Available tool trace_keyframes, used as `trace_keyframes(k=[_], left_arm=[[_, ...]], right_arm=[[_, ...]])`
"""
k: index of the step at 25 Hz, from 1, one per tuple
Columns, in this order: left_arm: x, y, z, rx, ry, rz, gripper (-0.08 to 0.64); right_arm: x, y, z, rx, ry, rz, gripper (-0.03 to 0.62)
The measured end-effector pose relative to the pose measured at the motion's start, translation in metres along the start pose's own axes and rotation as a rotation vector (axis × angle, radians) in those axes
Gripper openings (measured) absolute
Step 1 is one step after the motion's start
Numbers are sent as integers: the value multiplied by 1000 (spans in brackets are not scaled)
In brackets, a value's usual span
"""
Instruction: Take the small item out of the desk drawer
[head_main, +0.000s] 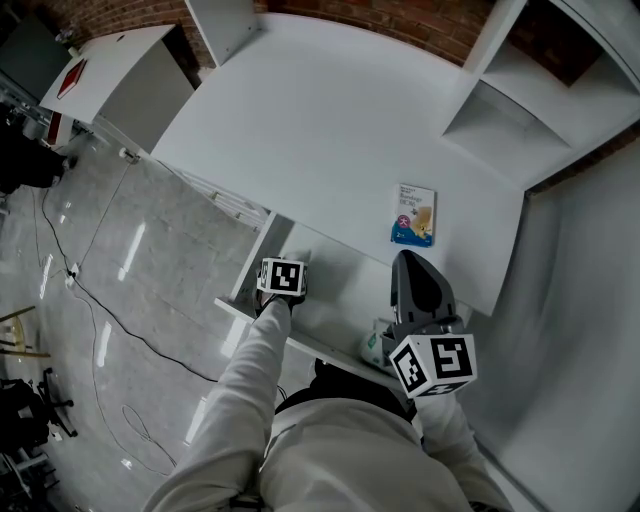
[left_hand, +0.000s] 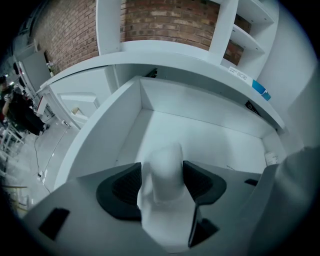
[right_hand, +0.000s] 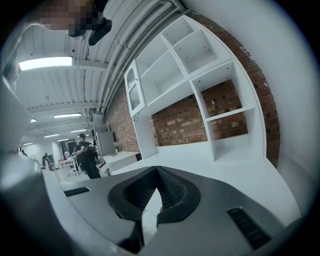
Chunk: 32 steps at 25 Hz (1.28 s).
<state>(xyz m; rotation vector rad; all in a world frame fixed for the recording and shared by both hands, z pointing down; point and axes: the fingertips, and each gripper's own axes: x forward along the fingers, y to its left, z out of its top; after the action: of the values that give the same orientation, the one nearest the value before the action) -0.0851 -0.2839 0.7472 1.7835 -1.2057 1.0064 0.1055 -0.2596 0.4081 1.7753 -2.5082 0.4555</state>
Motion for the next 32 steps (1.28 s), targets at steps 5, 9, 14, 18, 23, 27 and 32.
trace_keyframes(k=[5,9,14,18,23,27,32], left_arm=[[1,-6,-2,1,17,-13,267],[-2,-4,-2,23,31,21,264],[3,-11,-5,37,32,2,202],[2,-13,-9,56,42,3,196],[-11,-14,-1,62,7,1,193],[-25,-17,8,61,-37,-6,193],[-40,-15,23,56,-102,2,193]], right_arm=[[-1,-5,-2,8,6,-19,28],[-2,-8,-3,12,13,-26,28],[-2,-8,-4,13,17,-23,28],[-3,-4,-5,11,14,-14,28],[-5,-5,-4,15,11,-15,28],[-5,1,-4,11,11,2,28],[-6,6,-4,10,12,14,28]])
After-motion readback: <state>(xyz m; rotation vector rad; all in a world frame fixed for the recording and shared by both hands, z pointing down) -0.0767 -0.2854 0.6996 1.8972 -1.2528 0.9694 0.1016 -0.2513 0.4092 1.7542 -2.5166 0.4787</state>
